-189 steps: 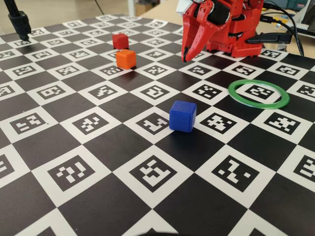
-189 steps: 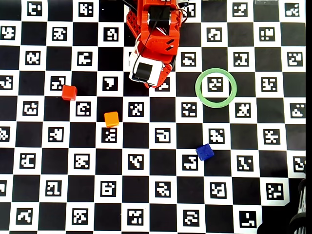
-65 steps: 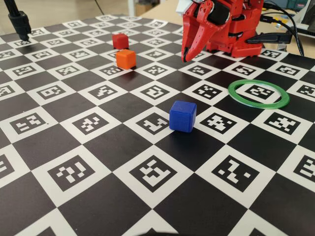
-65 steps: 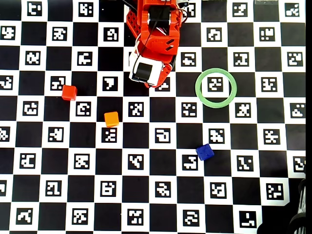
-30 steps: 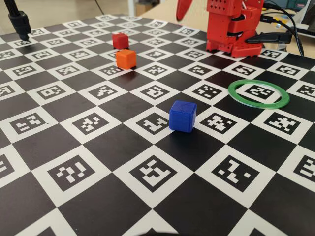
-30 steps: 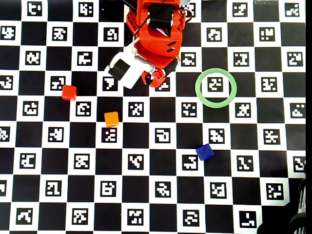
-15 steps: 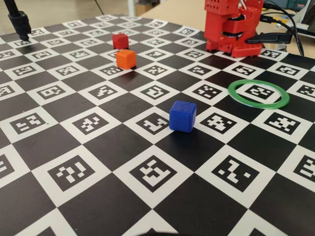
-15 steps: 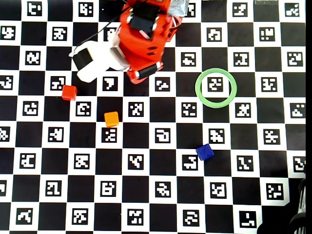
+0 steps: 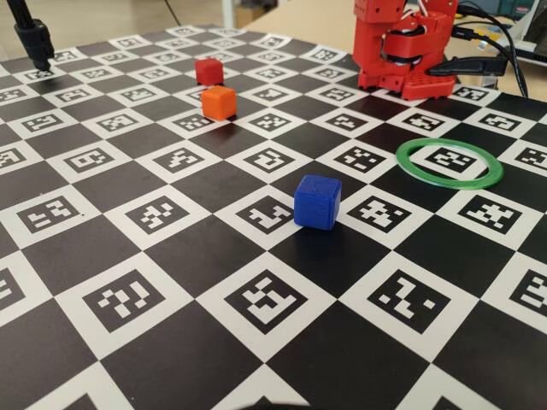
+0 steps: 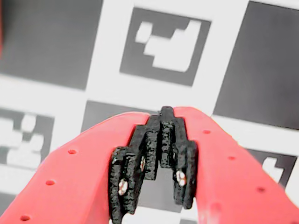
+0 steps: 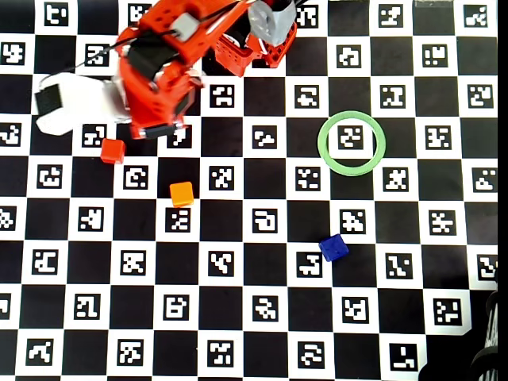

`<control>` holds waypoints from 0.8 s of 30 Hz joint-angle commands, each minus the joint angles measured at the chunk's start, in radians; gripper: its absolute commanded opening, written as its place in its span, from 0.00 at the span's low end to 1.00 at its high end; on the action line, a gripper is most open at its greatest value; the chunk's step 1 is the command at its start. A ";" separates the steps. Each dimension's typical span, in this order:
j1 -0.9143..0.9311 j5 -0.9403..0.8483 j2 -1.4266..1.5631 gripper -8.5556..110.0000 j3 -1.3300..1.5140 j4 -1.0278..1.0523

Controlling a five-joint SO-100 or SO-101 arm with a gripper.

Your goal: Grab the red cube then put it in the green circle then put the blue cube on top and finally the orange cube on top

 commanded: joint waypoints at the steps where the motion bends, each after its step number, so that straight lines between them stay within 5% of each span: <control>1: 0.072 -0.002 -0.012 0.03 -0.087 -0.063; 18: 0.143 0.067 -0.169 0.06 -0.002 -0.316; 24: 0.143 0.106 -0.147 0.28 0.051 -0.368</control>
